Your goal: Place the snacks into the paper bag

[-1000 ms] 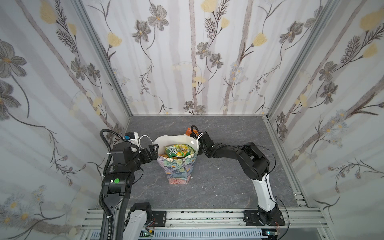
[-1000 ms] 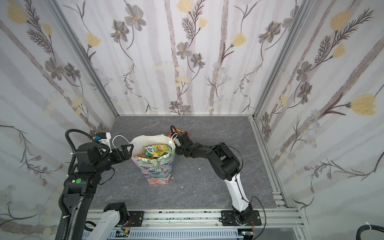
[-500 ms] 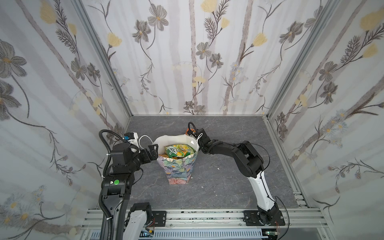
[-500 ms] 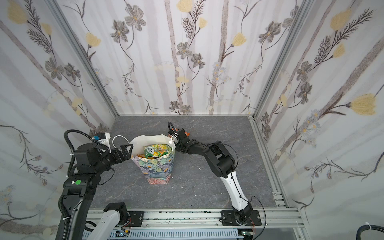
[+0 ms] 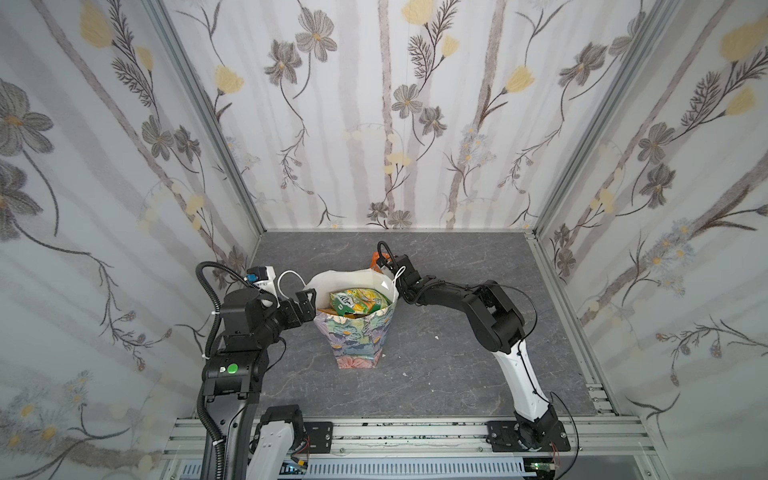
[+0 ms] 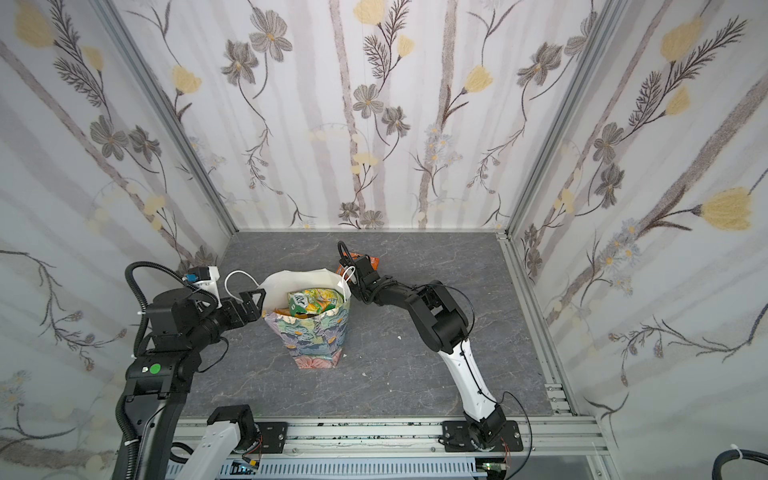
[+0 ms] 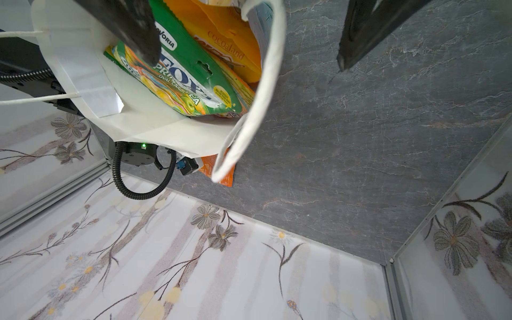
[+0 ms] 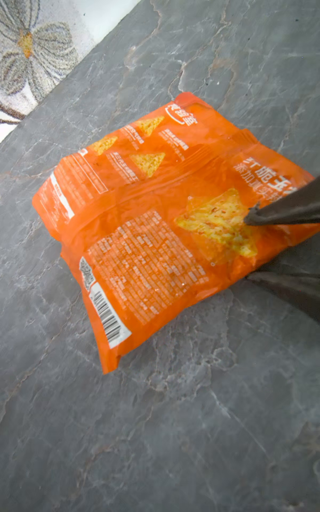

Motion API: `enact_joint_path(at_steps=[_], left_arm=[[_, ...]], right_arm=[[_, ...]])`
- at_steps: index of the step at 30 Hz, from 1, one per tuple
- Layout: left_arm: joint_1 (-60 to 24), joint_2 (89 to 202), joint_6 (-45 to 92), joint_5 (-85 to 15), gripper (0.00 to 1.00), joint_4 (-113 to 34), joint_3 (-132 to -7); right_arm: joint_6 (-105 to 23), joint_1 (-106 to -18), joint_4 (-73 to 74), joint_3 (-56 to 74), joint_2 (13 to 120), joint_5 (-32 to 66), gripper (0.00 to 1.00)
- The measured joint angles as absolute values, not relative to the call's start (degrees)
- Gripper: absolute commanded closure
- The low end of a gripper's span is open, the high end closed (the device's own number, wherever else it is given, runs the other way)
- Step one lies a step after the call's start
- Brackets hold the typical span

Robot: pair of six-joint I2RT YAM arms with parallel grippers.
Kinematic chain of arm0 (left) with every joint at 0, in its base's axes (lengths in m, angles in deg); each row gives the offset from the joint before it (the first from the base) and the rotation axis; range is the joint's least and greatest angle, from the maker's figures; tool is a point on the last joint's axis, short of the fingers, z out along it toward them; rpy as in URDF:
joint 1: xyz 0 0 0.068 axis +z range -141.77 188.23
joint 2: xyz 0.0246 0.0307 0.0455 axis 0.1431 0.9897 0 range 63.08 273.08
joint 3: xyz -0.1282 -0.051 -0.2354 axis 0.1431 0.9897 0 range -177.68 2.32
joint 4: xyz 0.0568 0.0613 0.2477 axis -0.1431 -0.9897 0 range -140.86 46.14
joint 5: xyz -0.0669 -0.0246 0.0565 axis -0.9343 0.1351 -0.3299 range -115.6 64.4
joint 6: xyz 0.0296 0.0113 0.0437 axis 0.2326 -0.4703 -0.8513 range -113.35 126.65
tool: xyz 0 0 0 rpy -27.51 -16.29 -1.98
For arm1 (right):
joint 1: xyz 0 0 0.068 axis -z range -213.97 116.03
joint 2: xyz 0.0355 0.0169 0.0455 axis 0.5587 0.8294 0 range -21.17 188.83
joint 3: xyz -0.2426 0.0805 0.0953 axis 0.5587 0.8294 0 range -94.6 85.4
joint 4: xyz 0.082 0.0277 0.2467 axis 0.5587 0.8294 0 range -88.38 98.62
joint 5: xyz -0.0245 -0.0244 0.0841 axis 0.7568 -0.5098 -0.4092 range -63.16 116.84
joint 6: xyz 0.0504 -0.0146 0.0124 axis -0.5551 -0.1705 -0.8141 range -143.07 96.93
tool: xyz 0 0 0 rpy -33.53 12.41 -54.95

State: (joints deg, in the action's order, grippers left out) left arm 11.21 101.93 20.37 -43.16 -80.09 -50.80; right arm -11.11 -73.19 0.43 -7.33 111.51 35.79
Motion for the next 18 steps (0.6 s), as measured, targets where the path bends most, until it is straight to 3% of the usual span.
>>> enact_joint_path(at_steps=[4, 6, 18], left_arm=[[11.21, 101.97, 20.37, -43.16, 0.00, -80.07, -50.80], [11.21, 101.75, 20.37, -43.10, 0.00, -80.07, -50.78], [11.23, 101.64, 20.39, -42.01, 0.00, -79.59, -50.69]], right_arm=[[-12.18, -73.01, 1.69, -7.61, 111.51, 35.77, 0.96], [-13.18, -73.01, 2.17, -7.61, 111.32, 35.77, 1.00], [-17.56, -71.75, 7.77, -4.38, 103.73, 35.44, 1.00]])
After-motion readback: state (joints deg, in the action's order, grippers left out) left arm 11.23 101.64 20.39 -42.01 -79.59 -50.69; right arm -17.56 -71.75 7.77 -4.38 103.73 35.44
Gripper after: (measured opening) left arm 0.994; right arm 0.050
